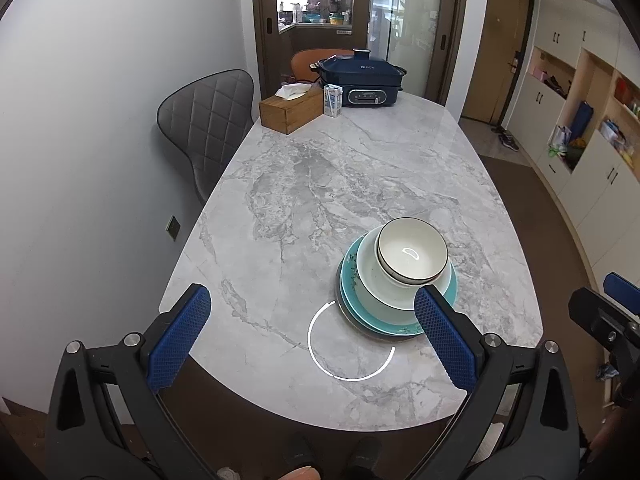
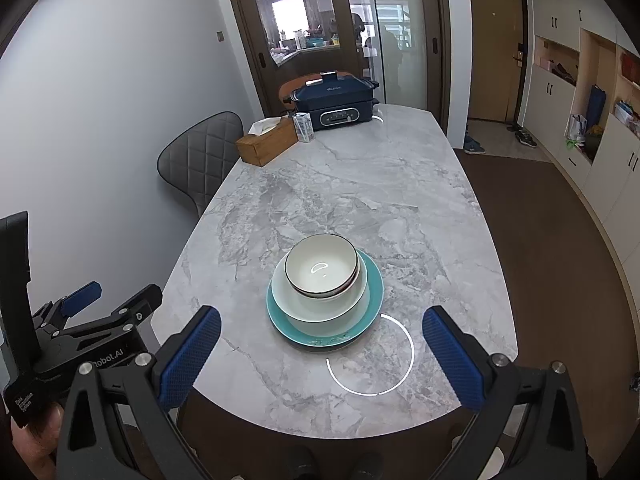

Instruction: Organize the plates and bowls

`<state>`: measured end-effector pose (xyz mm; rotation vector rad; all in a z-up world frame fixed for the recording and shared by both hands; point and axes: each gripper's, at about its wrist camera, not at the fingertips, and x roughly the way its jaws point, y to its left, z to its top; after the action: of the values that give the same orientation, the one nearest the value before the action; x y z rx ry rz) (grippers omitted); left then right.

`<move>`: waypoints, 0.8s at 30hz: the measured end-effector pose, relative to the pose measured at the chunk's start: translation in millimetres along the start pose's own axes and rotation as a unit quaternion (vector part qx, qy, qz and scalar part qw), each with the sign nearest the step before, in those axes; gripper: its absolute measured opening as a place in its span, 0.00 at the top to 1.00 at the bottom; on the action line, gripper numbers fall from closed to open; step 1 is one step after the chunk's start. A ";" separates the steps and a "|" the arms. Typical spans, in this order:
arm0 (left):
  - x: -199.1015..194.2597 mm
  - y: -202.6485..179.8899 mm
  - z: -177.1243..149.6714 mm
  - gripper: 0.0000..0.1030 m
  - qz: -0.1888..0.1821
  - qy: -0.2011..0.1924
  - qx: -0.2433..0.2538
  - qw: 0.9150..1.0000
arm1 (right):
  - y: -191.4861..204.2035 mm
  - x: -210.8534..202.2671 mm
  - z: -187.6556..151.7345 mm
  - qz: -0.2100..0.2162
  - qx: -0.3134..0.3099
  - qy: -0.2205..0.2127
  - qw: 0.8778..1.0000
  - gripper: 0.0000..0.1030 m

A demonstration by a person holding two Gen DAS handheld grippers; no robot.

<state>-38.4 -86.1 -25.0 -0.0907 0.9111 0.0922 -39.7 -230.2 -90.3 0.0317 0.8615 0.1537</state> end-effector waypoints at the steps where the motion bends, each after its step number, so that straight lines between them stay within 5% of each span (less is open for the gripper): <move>1: -0.8 1.5 0.1 0.00 -0.005 0.000 -0.002 1.000 | 1.0 0.1 -0.5 0.000 -0.001 0.000 1.000 0.00; 18: -10.3 -2.4 9.0 0.00 -0.067 -0.018 0.002 0.998 | -2.4 2.3 1.4 -0.013 0.001 0.004 1.000 0.00; 24: -13.7 -15.4 16.7 0.00 -0.059 -0.022 0.029 0.998 | -5.6 0.0 3.6 -0.010 0.004 0.000 1.000 0.00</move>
<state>-31.9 -100.0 -3.4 -0.0875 0.8610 -0.0416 -36.3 -235.6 -88.4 0.0308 0.8626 0.1308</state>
